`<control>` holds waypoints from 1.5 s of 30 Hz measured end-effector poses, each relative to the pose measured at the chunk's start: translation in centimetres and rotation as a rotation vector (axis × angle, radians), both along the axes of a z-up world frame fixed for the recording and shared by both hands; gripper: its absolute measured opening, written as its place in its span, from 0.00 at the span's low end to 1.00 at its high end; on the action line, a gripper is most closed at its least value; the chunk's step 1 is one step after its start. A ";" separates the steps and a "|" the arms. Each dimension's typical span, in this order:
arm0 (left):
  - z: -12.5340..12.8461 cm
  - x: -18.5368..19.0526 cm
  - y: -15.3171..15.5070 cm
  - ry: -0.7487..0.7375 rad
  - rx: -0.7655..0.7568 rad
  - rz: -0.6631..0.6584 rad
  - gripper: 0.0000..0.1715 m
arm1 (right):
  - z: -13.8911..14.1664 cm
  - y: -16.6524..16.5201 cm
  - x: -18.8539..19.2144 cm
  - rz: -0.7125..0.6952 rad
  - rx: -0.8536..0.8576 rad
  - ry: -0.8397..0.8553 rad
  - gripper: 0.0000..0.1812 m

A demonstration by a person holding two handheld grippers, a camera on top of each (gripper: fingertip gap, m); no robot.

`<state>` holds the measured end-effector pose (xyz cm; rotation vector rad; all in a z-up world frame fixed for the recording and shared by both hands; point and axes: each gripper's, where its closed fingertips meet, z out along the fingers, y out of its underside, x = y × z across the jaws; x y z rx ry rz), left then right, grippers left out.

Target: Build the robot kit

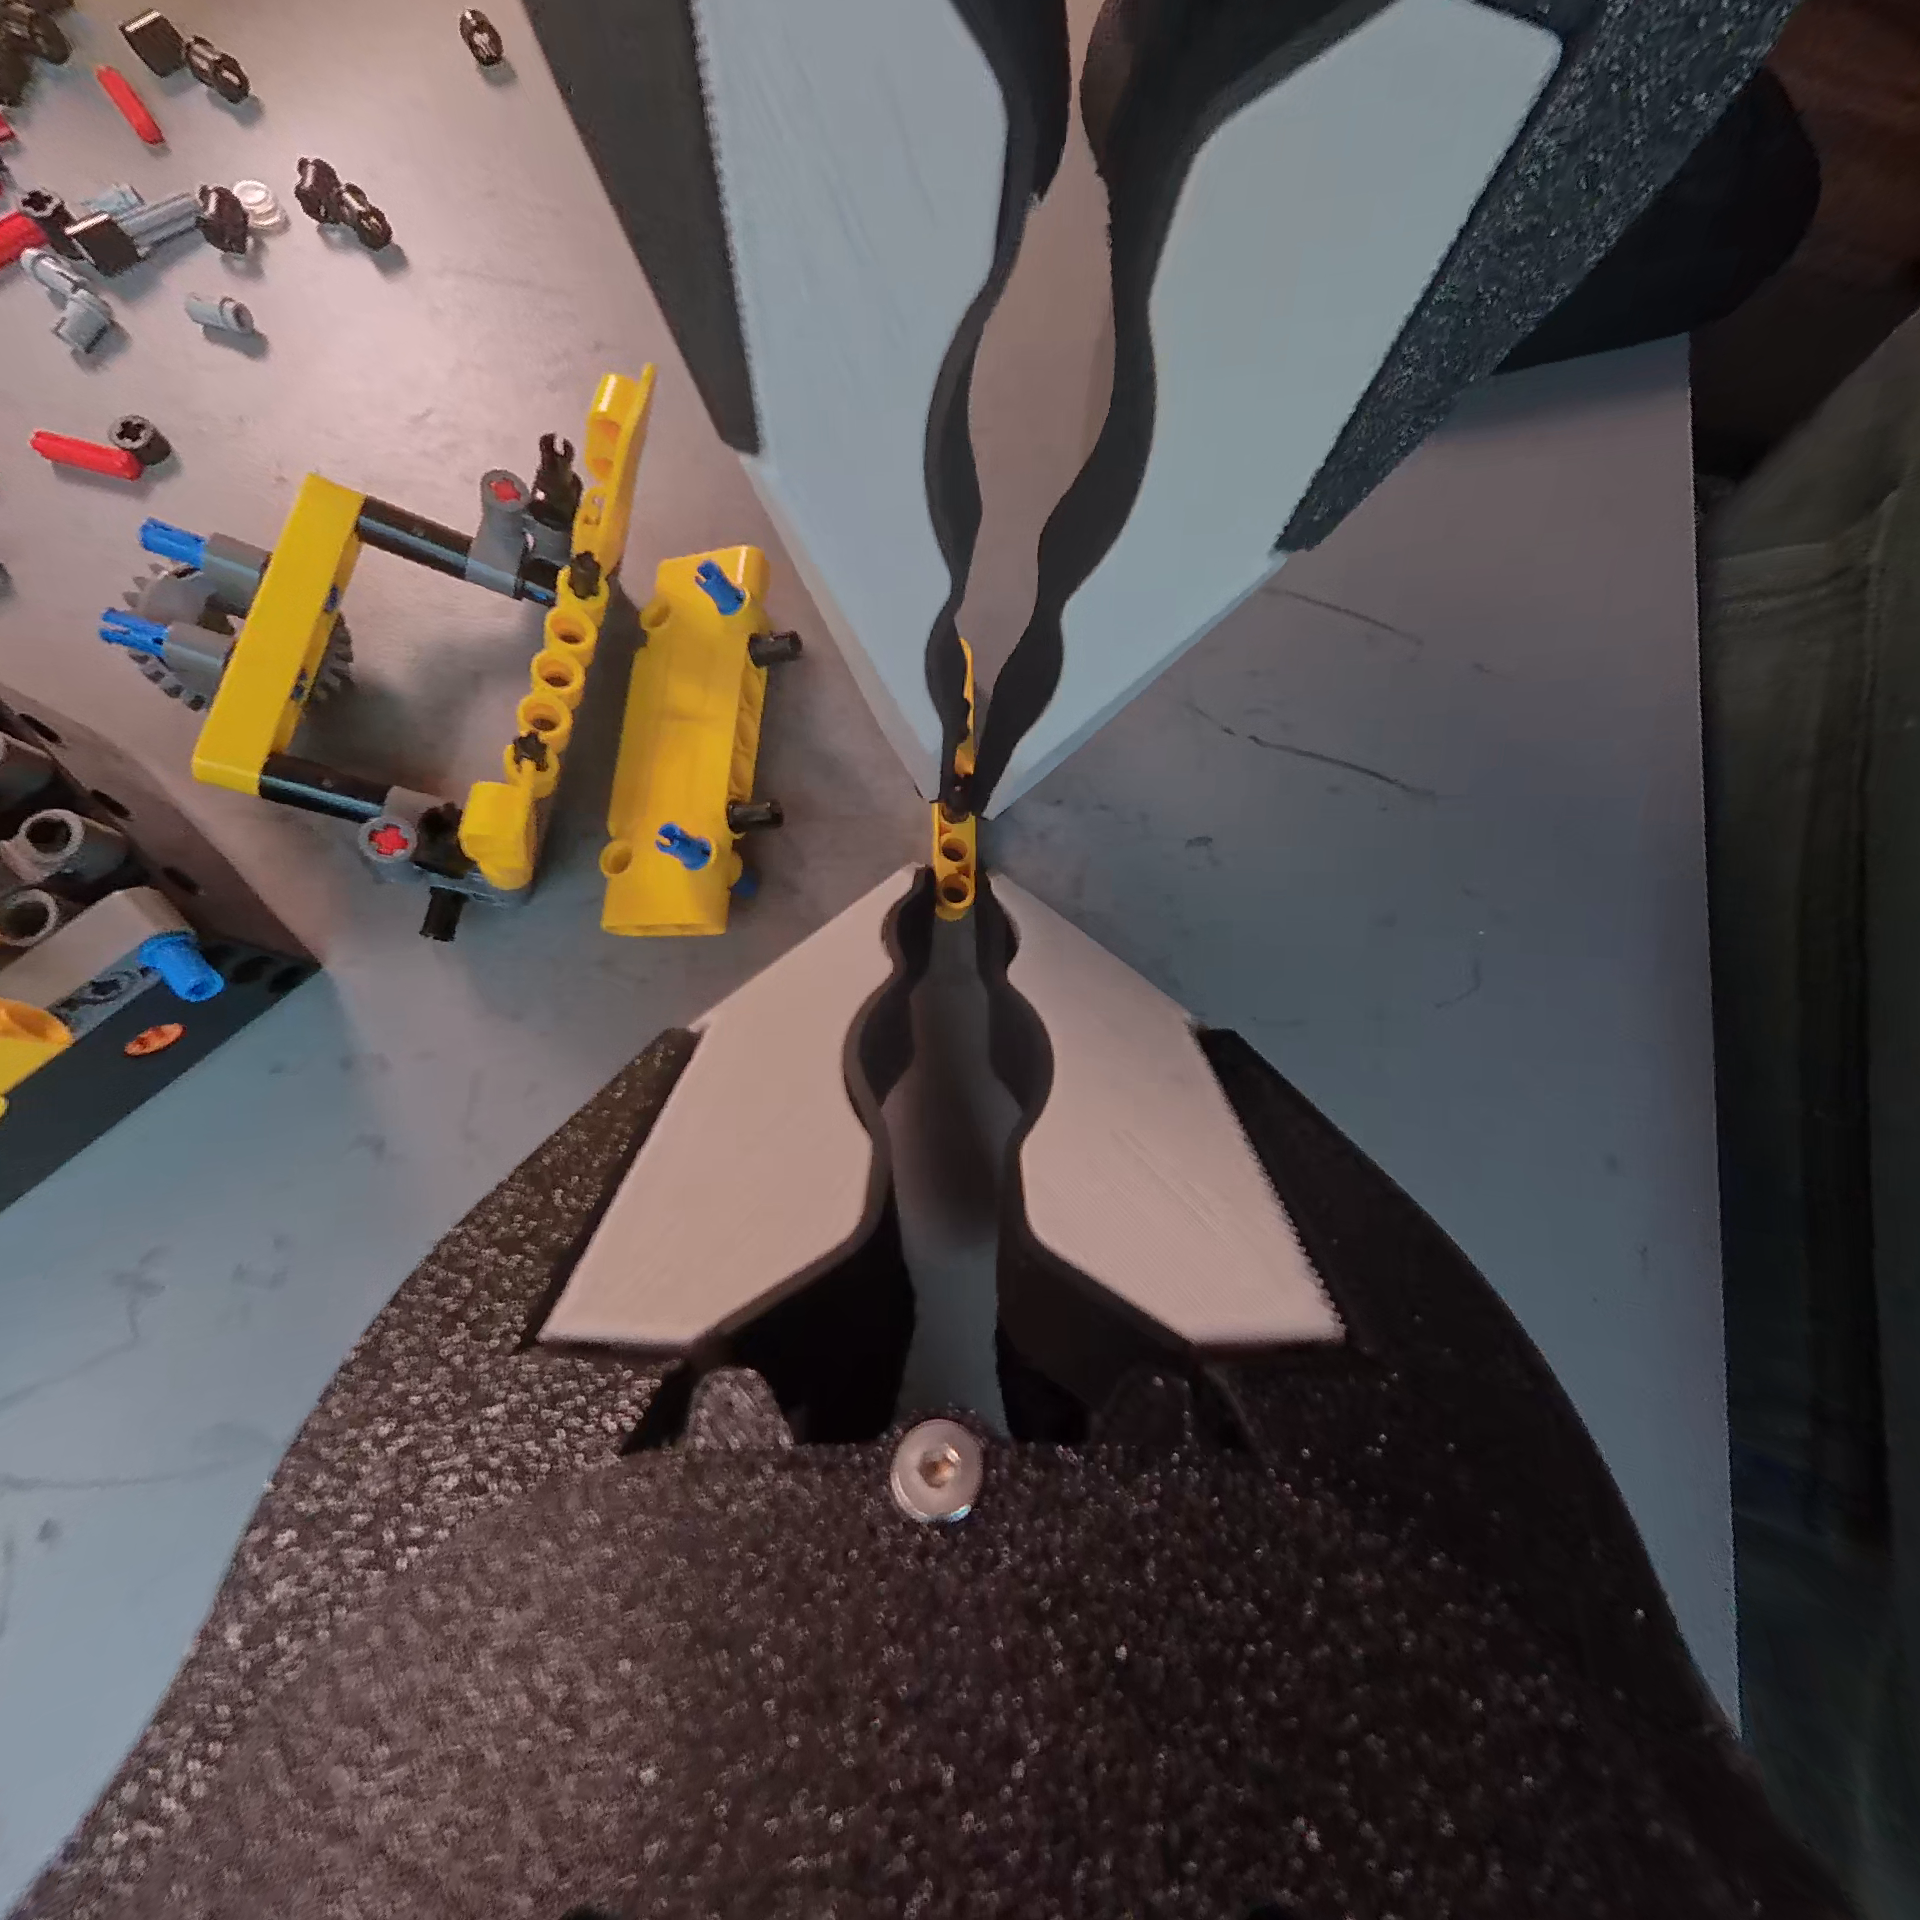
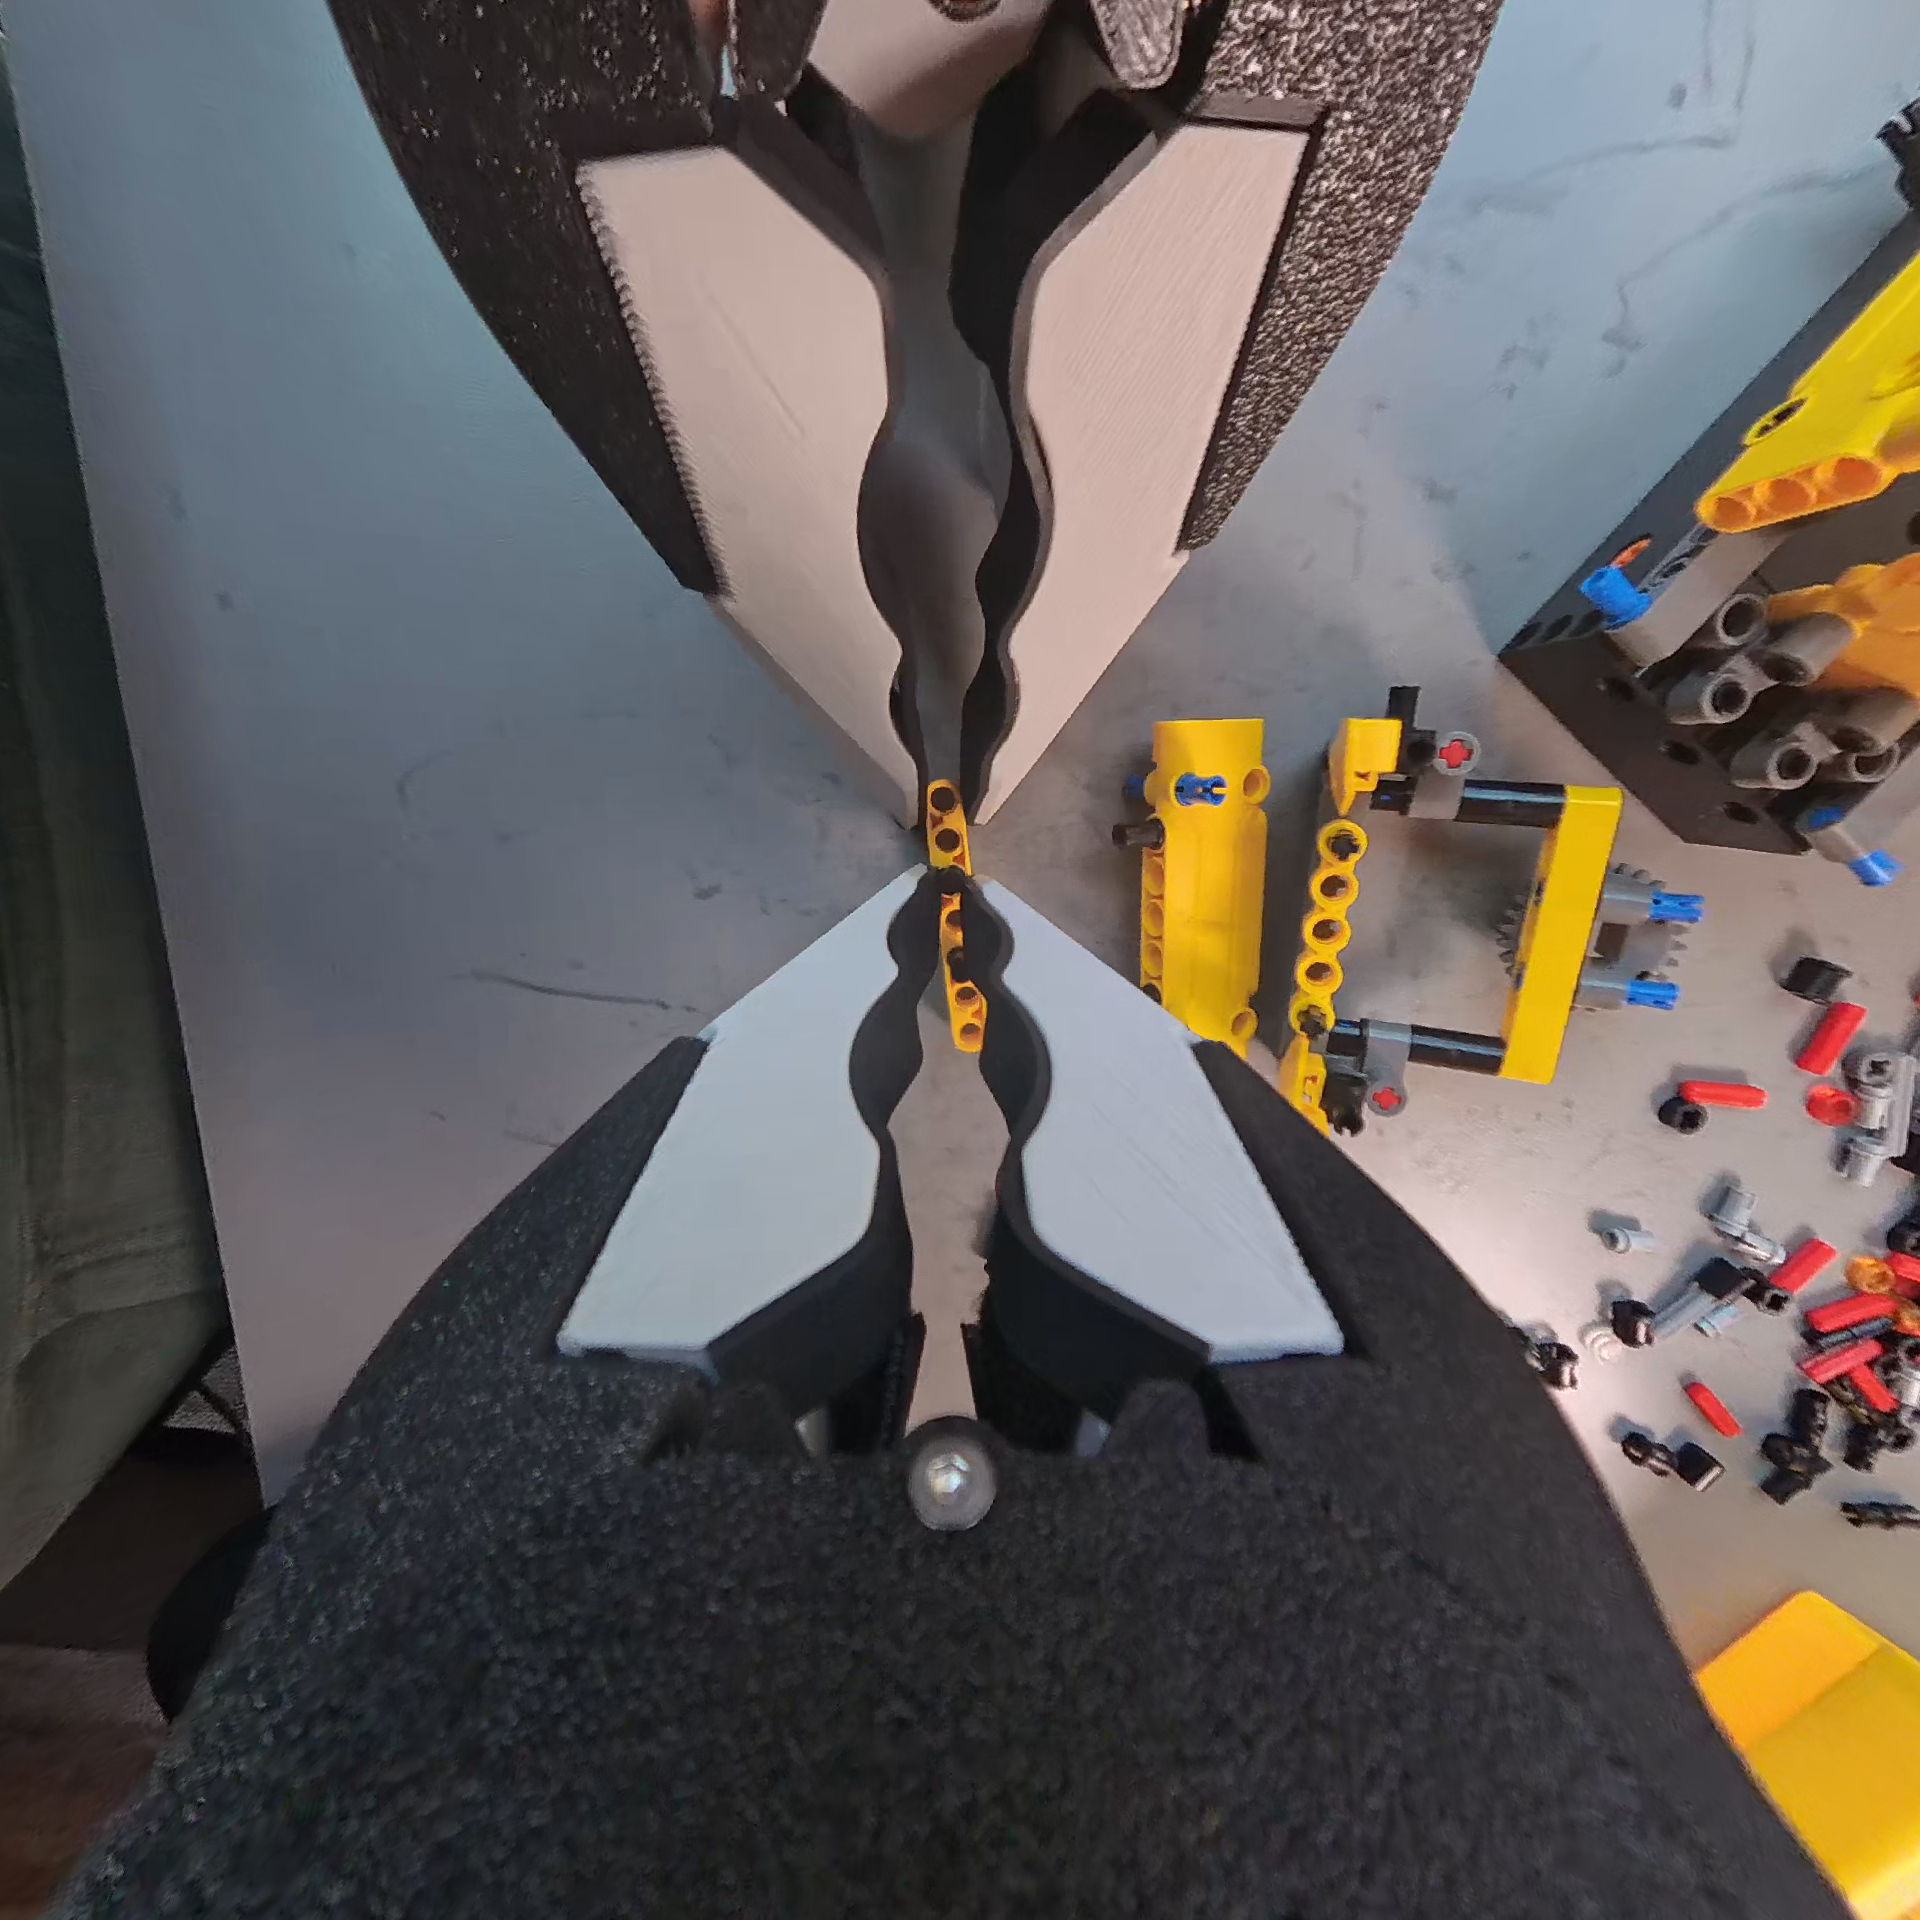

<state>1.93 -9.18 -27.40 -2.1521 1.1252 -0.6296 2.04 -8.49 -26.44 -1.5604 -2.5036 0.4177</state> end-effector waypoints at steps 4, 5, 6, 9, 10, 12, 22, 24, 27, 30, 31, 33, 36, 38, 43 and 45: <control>0.0 0.0 0.0 -0.013 -0.017 0.013 0.04 | 0.0 0.0 0.1 0.005 0.007 -0.009 0.01; 0.0 0.0 0.0 -0.017 -0.022 0.014 0.04 | 0.0 0.0 0.1 0.007 0.005 -0.011 0.01; 0.0 0.0 0.0 -0.020 -0.022 0.015 0.04 | 0.0 0.1 0.1 0.005 0.002 -0.008 0.01; 0.0 -0.1 0.0 -0.008 -0.008 0.011 0.03 | 0.0 0.0 0.0 -0.007 0.002 0.020 0.01; 0.0 0.0 0.0 -0.014 -0.016 0.012 0.03 | 0.0 -0.1 -0.2 -0.008 0.009 0.028 0.01; 0.1 0.1 -0.3 -0.035 -0.033 0.010 0.03 | -0.5 -0.7 -0.2 0.001 -0.001 0.014 0.00; 0.1 -0.1 -0.5 -0.030 -0.019 -0.001 0.04 | -0.1 -0.7 -0.2 -0.091 -0.187 0.166 0.01; 0.3 -0.3 -0.5 -0.056 -0.037 0.000 0.04 | 0.4 -0.9 -0.2 -0.104 -0.242 0.238 0.01; 2.3 -0.4 -0.4 -0.157 -0.025 -0.012 0.05 | 2.4 -0.5 -1.1 -0.187 -0.348 0.394 0.01; 4.4 -0.6 0.3 -0.241 0.047 0.010 0.10 | 5.1 0.2 -2.0 -0.290 -0.461 0.561 0.01; 4.9 -0.6 0.6 -0.257 0.075 0.020 0.11 | 5.8 0.2 -2.2 -0.324 -0.507 0.603 0.02; 6.1 -0.5 0.9 -0.312 0.117 0.037 0.10 | 6.9 0.4 -2.5 -0.369 -0.558 0.687 0.02; 7.1 -0.5 1.0 -0.360 0.150 0.040 0.06 | 7.7 0.3 -2.6 -0.408 -0.615 0.767 0.02; 7.3 -0.4 1.1 -0.355 0.172 0.039 0.03 | 7.8 0.3 -2.4 -0.419 -0.633 0.795 0.02; 6.5 0.2 0.5 -0.285 0.186 -0.003 0.02 | 7.1 -0.2 -1.4 -0.402 -0.619 0.748 0.01; 5.9 0.1 0.4 -0.235 0.194 -0.016 0.01 | 6.7 -0.3 -1.1 -0.351 -0.526 0.711 0.03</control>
